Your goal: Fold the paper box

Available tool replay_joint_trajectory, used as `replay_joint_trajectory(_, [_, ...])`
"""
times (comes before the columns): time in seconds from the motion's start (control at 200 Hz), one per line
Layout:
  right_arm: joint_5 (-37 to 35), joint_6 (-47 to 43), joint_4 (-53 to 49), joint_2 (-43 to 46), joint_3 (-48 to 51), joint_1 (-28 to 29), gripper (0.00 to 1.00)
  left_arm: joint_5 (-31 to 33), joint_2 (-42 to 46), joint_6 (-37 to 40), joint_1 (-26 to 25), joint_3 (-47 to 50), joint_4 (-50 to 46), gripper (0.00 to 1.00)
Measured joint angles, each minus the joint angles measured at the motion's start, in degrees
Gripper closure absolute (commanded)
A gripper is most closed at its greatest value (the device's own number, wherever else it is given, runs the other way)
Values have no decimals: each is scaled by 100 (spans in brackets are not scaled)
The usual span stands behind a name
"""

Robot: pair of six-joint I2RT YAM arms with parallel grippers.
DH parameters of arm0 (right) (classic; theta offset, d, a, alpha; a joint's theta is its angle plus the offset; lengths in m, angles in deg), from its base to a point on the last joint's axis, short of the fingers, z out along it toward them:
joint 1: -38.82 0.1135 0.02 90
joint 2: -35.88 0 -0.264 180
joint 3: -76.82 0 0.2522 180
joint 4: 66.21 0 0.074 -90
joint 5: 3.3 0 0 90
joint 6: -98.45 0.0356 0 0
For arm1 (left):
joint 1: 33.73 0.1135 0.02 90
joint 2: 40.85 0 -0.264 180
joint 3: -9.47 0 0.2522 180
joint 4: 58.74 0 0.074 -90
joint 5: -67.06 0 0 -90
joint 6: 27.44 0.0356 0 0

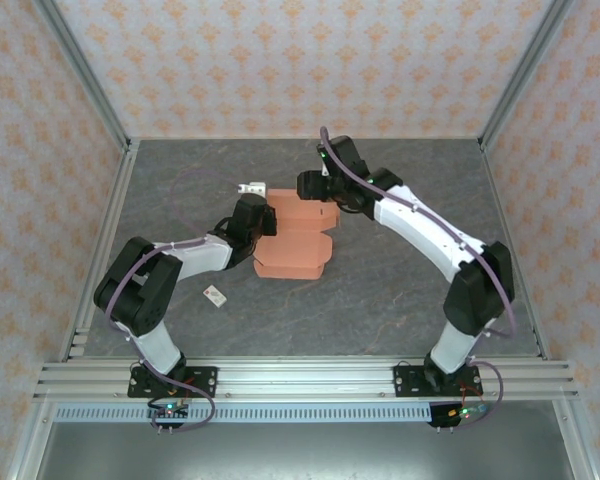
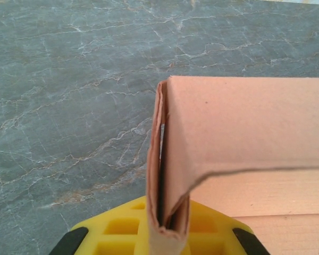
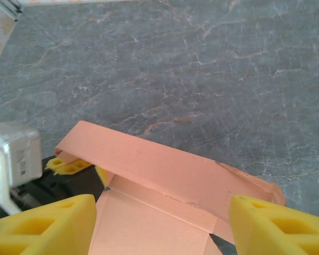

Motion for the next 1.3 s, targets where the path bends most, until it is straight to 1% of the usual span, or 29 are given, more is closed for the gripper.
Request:
replay_joint_trajectory(0.215, [83, 350, -382, -435, -160, -125, 38, 48, 2, 4, -2, 13, -7, 100])
replay_joint_trajectory(0.36, [175, 514, -444, -586, -160, -157, 43, 76, 2, 46, -11, 13, -11, 100])
replay_joint_trajectory(0.46, [343, 667, -404, -610, -153, -162, 45, 142, 2, 87, -31, 13, -22, 100])
replay_joint_trajectory(0.631, [599, 1001, -173, -619, -48, -184, 53, 199, 2, 94, -66, 13, -24, 100])
replay_joint_trajectory(0.791, [627, 1099, -219, -721, -142, -221, 61, 328, 2, 107, -105, 13, -55, 100])
replay_joint_trajectory(0.986, [680, 1209, -219, -874, -240, -247, 67, 498, 2, 107, -114, 13, -81, 100])
replay_joint_trajectory(1.091, [728, 1373, -188, -885, -238, -267, 72, 566, 2, 107, -114, 13, -90, 100])
replay_joint_trajectory(1.246, [857, 1729, 221, -876, -37, -387, 77, 643, 2, 107, -125, 13, -90, 100])
replay_joint_trajectory(1.301, [925, 1875, 378, -876, 87, -439, 78, 643, 2, 109, -125, 13, -92, 100])
